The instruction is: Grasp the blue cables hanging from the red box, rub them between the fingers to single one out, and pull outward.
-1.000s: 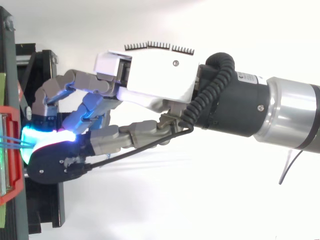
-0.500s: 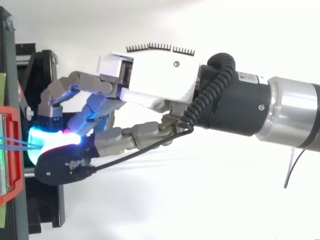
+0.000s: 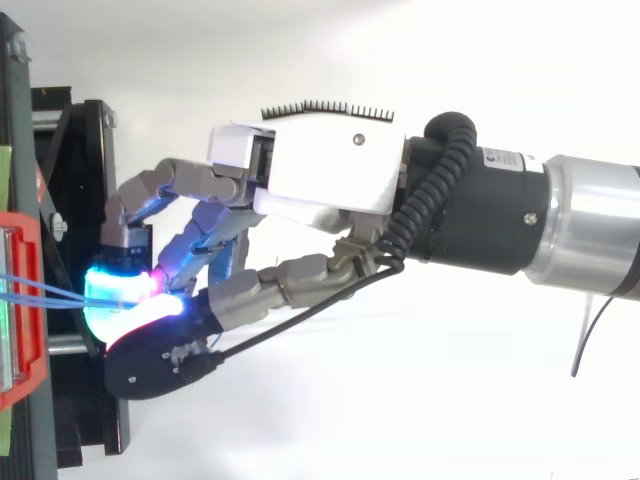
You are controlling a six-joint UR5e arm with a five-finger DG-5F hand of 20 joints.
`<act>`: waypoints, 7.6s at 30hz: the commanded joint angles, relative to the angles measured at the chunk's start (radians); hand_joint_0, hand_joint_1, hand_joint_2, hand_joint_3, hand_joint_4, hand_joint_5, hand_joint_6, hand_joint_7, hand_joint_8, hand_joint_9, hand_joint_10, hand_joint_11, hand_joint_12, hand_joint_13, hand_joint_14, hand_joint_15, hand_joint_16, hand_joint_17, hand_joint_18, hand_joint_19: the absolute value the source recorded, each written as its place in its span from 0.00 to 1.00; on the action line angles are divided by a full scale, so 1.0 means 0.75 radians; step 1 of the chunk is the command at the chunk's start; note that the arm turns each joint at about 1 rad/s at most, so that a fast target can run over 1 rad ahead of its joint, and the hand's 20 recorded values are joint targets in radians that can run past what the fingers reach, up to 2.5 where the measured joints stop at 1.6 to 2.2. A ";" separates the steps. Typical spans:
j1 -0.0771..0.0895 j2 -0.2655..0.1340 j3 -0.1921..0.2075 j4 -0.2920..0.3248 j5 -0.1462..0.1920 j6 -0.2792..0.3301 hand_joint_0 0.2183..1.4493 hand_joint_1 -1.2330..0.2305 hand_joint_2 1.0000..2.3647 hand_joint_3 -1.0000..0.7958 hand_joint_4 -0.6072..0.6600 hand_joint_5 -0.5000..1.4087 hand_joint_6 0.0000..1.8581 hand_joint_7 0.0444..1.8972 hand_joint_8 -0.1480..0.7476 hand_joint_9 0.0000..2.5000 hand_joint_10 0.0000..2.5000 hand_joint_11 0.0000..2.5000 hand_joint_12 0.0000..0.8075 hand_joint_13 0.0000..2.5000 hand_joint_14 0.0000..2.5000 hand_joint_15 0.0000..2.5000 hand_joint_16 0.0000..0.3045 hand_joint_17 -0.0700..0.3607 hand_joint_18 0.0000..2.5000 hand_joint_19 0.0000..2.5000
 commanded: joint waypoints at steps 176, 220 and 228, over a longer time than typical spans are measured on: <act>-0.026 0.028 0.052 -0.081 -0.014 -0.008 0.28 0.18 0.00 0.28 0.63 0.15 0.49 0.51 0.52 0.31 0.01 0.31 0.52 0.34 0.01 0.22 0.19 0.47 0.39 0.25; -0.030 0.028 0.058 -0.098 -0.014 -0.002 0.50 0.22 0.00 0.28 0.50 0.16 0.49 0.54 0.51 0.34 0.01 0.29 0.49 0.36 0.01 0.22 0.18 0.45 0.39 0.24; -0.030 0.028 0.058 -0.098 -0.014 -0.004 0.32 0.21 0.00 0.28 0.60 0.15 0.48 0.53 0.52 0.32 0.01 0.30 0.50 0.35 0.01 0.22 0.19 0.46 0.39 0.25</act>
